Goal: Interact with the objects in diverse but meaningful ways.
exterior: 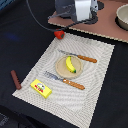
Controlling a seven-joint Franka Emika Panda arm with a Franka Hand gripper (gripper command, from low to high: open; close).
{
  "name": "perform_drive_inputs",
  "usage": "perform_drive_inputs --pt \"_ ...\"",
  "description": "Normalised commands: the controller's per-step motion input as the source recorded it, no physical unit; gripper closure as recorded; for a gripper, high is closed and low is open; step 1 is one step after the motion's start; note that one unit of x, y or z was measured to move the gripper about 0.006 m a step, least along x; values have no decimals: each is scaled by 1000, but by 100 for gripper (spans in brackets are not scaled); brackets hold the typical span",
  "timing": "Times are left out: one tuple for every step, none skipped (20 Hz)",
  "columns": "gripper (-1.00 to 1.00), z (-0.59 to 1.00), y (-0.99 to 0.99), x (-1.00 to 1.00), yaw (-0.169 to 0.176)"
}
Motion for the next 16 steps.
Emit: perform_drive_inputs --pt "100 134 777 526 -36" --pt "100 140 766 537 -36" --pt "100 140 734 546 -38" --pt "100 143 726 557 -38" --pt "100 131 694 540 -42" --pt "100 129 674 540 -47" --pt "100 109 611 546 -64" --pt "100 60 551 523 -84" --pt "100 51 523 514 -81" --pt "100 31 451 517 -78" --pt "100 31 411 554 -78" --pt "100 23 377 577 -80" --pt "100 9 323 557 -80" --pt "100 0 363 503 -72" --pt "100 0 406 457 -60" --pt "100 0 420 446 -50"
